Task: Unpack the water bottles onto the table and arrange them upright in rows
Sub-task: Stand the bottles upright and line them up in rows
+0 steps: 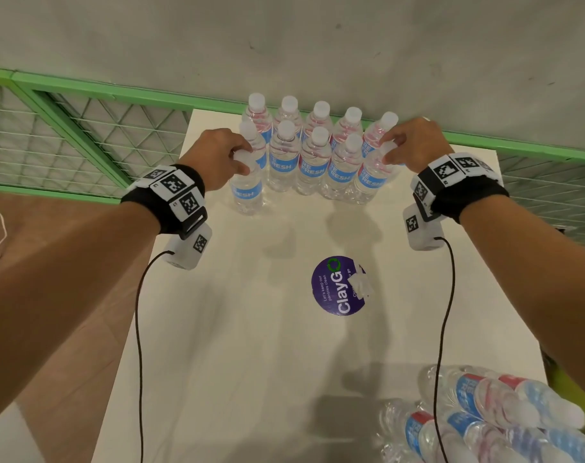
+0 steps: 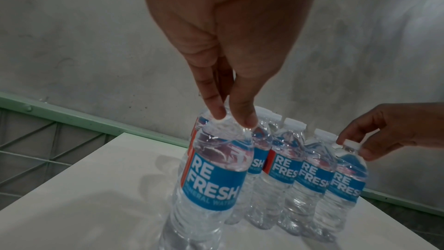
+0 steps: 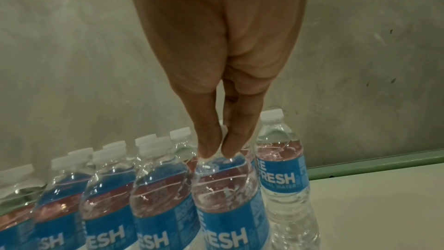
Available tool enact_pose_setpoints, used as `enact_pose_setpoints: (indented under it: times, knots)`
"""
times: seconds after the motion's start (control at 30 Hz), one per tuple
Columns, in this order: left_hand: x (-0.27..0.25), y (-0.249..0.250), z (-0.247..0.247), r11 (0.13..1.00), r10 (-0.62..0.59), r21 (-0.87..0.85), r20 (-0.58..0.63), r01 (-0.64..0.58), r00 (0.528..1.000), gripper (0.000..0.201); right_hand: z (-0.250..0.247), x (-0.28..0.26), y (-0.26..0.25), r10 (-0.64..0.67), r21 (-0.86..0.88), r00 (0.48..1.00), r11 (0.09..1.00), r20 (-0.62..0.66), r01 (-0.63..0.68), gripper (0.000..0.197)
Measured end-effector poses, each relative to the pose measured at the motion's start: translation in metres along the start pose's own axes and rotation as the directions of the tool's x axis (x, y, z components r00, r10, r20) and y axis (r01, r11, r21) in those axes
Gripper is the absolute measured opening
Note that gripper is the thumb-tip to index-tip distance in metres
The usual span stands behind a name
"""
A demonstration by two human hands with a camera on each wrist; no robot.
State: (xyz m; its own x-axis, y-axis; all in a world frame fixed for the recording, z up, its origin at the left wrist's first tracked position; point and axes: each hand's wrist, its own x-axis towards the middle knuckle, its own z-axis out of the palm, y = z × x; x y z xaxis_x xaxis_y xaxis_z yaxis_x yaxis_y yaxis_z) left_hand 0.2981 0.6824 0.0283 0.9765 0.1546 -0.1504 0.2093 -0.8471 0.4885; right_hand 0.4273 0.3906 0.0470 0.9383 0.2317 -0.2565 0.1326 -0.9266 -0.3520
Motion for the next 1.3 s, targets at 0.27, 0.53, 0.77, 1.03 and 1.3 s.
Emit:
enact_pose_setpoints:
  times: [0.27, 0.53, 0.77, 1.03, 1.3]
  knots:
    - [0.002, -0.004, 0.002, 1.000, 0.007, -0.003, -0.008, -0.007, 1.000, 0.038, 0.002, 0.002, 0.002, -0.006, 0.021, 1.000, 1.000, 0.002, 0.006, 0.042]
    - [0.002, -0.007, 0.003, 0.999, 0.008, -0.044, -0.023, -0.009, 1.000, 0.037, 0.003, 0.002, 0.004, -0.032, 0.005, 0.999, 0.999, -0.022, 0.032, 0.037]
    - [0.003, -0.009, 0.005, 0.997, 0.016, -0.070, -0.030, -0.018, 0.999, 0.037, 0.002, 0.003, 0.004, -0.027, 0.016, 1.000, 1.000, -0.005, 0.027, 0.039]
    - [0.002, -0.010, 0.004, 0.997, 0.025, -0.076, -0.013, -0.026, 1.000, 0.036, 0.004, 0.003, 0.006, -0.046, 0.017, 0.999, 0.999, 0.001, 0.046, 0.042]
    - [-0.012, -0.006, 0.001, 0.996, 0.088, -0.003, -0.032, -0.088, 0.996, 0.059, -0.010, -0.035, 0.000, -0.097, -0.029, 0.995, 0.995, 0.015, 0.098, 0.059]
